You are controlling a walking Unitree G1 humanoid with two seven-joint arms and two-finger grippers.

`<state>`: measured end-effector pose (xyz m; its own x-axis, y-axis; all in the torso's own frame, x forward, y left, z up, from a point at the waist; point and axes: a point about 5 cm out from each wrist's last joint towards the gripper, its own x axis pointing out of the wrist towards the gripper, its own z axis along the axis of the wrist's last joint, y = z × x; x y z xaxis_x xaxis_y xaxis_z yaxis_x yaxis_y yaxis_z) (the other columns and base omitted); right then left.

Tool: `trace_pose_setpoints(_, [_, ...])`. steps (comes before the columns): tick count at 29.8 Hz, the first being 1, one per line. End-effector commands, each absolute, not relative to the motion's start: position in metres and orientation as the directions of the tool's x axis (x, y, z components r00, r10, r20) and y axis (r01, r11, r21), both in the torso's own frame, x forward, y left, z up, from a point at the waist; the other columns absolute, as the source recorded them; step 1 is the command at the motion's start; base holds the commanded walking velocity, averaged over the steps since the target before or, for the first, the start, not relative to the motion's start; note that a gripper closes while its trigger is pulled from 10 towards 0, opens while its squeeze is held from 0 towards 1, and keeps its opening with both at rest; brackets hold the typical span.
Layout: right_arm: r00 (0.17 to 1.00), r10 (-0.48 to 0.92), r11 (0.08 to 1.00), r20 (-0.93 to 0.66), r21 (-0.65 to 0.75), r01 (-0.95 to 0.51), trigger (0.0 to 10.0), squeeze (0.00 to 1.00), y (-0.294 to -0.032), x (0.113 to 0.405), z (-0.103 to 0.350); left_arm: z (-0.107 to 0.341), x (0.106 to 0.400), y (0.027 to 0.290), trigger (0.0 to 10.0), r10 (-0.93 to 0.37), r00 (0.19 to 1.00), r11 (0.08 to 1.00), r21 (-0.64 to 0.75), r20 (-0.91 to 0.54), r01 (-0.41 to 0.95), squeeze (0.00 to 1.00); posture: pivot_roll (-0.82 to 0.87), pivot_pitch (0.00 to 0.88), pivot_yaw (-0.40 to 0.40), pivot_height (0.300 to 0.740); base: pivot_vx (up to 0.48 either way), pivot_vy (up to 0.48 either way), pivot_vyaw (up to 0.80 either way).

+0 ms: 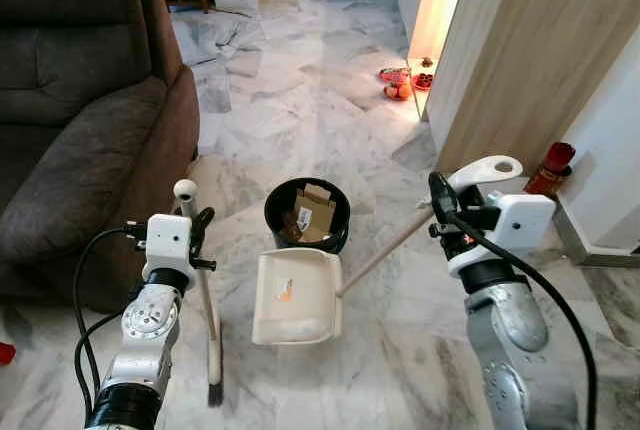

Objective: Sweep floor

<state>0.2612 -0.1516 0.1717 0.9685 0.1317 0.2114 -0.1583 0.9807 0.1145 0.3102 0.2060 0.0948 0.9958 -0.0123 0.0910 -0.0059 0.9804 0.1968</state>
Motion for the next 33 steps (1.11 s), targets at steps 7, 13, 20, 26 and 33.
trace_pose_setpoints(7, [0.895,0.048,0.979,0.443,0.156,-0.13,10.0,0.0,-0.149,0.267,0.232,0.092,0.307,0.206,10.0,-0.012,0.994,0.979,0.202,0.106,-0.01,0.0,-0.05,0.048,0.01,0.74,0.0,0.0,0.0])
trace_pose_setpoints(13, [0.87,-0.015,0.979,0.493,0.184,-0.087,10.0,0.0,-0.147,0.273,0.246,0.09,0.304,0.206,10.0,-0.008,0.994,0.979,0.201,0.106,-0.014,0.0,-0.03,0.045,0.01,0.74,0.0,0.0,0.0])
trace_pose_setpoints(20, [0.857,-0.044,0.979,0.514,0.191,-0.065,10.0,0.0,-0.145,0.278,0.254,0.091,0.304,0.207,10.0,-0.006,0.993,0.973,0.229,0.116,-0.021,0.0,-0.03,0.053,0.011,0.74,0.0,0.0,0.0])
trace_pose_setpoints(26, [0.853,-0.052,0.979,0.519,0.194,-0.059,10.0,0.0,-0.144,0.279,0.256,0.094,0.304,0.209,10.0,0.009,0.992,0.973,0.229,0.128,-0.038,0.0,-0.03,0.063,0.007,0.74,0.0,0.0,0.0])
trace_pose_setpoints(33, [0.858,-0.041,0.981,0.512,0.182,-0.062,10.0,0.0,-0.141,0.282,0.256,0.095,0.304,0.21,10.0,0.021,0.991,0.972,0.23,0.135,-0.052,0.0,-0.03,0.068,0.003,0.74,0.036,0.0,0.0])
